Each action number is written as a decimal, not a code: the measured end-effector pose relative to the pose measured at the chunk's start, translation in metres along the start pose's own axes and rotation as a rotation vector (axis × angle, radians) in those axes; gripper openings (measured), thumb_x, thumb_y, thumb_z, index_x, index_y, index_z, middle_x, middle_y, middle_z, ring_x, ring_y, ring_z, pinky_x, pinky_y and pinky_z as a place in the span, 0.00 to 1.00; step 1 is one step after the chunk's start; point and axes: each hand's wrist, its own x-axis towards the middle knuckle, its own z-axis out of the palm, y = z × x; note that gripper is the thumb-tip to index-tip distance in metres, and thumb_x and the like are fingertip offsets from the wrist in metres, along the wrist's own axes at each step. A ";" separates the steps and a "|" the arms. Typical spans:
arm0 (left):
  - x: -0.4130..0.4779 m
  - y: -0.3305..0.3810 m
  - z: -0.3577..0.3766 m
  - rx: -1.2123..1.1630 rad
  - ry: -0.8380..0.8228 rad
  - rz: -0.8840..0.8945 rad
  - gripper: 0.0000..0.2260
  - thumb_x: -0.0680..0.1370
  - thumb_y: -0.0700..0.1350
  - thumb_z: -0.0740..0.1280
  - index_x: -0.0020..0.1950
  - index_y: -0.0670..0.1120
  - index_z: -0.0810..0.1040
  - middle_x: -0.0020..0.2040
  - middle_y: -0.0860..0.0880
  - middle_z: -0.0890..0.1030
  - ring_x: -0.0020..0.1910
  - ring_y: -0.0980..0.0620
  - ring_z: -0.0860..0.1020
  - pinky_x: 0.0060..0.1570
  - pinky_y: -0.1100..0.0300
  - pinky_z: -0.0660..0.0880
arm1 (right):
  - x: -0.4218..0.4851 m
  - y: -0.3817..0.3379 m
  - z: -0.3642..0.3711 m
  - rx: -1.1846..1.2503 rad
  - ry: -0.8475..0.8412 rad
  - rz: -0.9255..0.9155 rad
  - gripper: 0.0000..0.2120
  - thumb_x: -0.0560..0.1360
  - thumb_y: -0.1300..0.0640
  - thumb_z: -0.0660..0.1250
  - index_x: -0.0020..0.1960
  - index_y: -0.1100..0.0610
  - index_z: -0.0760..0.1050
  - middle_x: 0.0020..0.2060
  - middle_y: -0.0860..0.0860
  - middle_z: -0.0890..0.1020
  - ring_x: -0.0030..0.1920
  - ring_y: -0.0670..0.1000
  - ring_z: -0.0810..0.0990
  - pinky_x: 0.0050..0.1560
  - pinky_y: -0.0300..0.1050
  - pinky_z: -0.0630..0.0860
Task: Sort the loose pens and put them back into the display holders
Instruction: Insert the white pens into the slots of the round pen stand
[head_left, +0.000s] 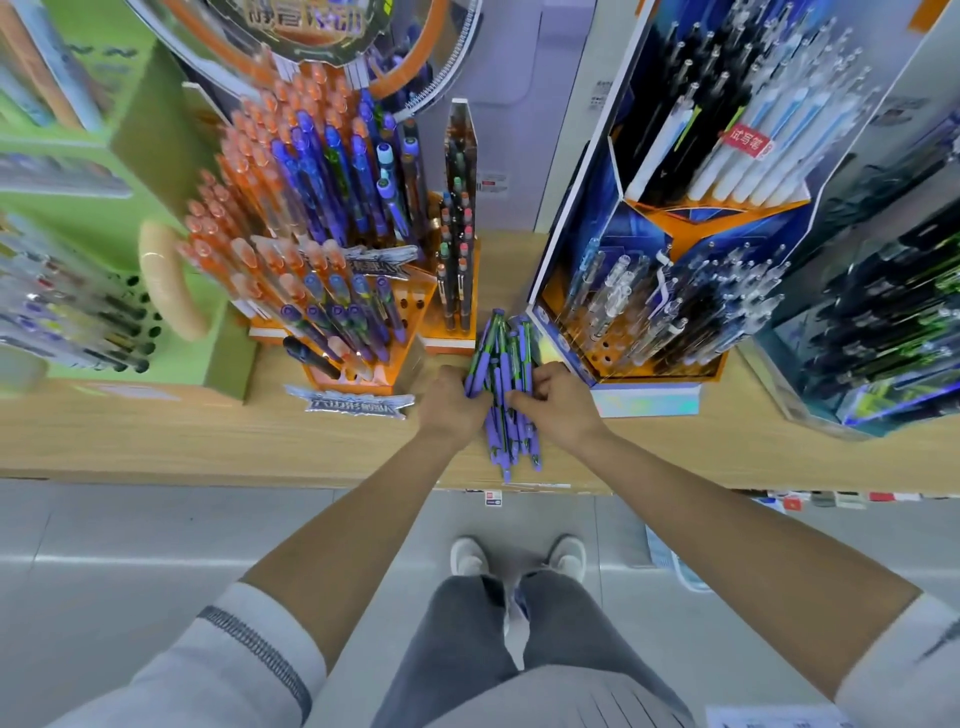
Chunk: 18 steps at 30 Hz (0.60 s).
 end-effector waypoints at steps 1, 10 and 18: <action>0.000 -0.001 0.000 -0.027 -0.004 -0.009 0.10 0.75 0.44 0.66 0.51 0.38 0.77 0.39 0.46 0.77 0.45 0.40 0.79 0.37 0.57 0.70 | 0.000 -0.001 0.000 0.015 0.000 0.009 0.12 0.71 0.52 0.74 0.43 0.54 0.72 0.34 0.51 0.77 0.38 0.53 0.78 0.39 0.46 0.73; -0.009 -0.004 -0.002 -0.181 0.026 0.011 0.11 0.78 0.48 0.65 0.45 0.41 0.70 0.33 0.50 0.70 0.39 0.42 0.74 0.38 0.57 0.66 | 0.005 -0.004 -0.009 0.046 -0.073 0.077 0.07 0.73 0.60 0.71 0.42 0.57 0.73 0.33 0.52 0.78 0.40 0.55 0.80 0.45 0.51 0.78; -0.024 0.001 -0.002 -0.409 -0.042 0.056 0.06 0.82 0.48 0.59 0.51 0.45 0.71 0.35 0.51 0.72 0.35 0.49 0.71 0.38 0.57 0.69 | -0.012 0.003 -0.020 0.346 -0.102 0.046 0.10 0.76 0.59 0.70 0.52 0.64 0.74 0.38 0.57 0.78 0.37 0.51 0.79 0.33 0.38 0.77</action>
